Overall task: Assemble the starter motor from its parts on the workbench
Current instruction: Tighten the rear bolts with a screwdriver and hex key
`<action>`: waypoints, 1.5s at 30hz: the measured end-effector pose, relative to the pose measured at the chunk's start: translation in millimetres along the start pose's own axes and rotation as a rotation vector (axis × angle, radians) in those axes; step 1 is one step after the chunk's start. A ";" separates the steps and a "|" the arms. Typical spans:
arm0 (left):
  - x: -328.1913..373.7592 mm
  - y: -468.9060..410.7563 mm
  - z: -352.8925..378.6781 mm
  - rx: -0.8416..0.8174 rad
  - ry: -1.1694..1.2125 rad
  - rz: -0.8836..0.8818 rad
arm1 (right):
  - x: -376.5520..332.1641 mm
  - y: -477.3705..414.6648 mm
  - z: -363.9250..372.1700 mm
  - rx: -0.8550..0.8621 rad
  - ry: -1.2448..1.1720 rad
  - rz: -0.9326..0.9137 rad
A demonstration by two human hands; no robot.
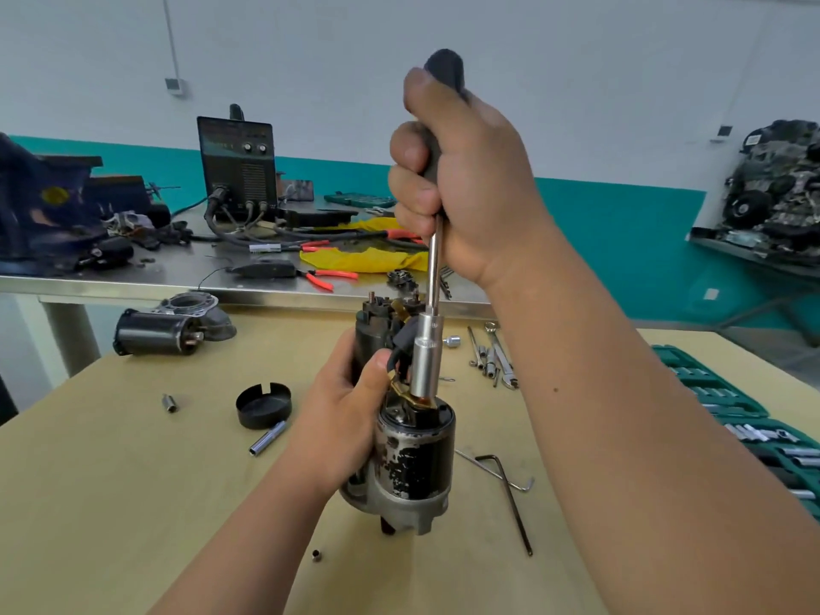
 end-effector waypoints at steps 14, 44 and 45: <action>7.7 0.3 16.5 0.129 -0.082 0.056 | -5.9 40.6 -14.6 0.081 0.088 -0.199; -33.2 -55.3 35.2 -0.046 -0.758 0.196 | -16.6 156.3 -170.1 0.409 1.404 0.253; -33.0 -55.2 36.0 -0.041 -0.765 0.204 | -18.1 156.7 -172.8 0.339 1.350 0.282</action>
Point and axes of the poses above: each hand's wrist, its own y-axis away from the middle knuckle, its own z-axis out of the palm, x = y × z, the point moved 1 cm from there along -y, towards the middle knuckle, and after that the axes turned 15 degrees about -y, right-handed, at the moved point
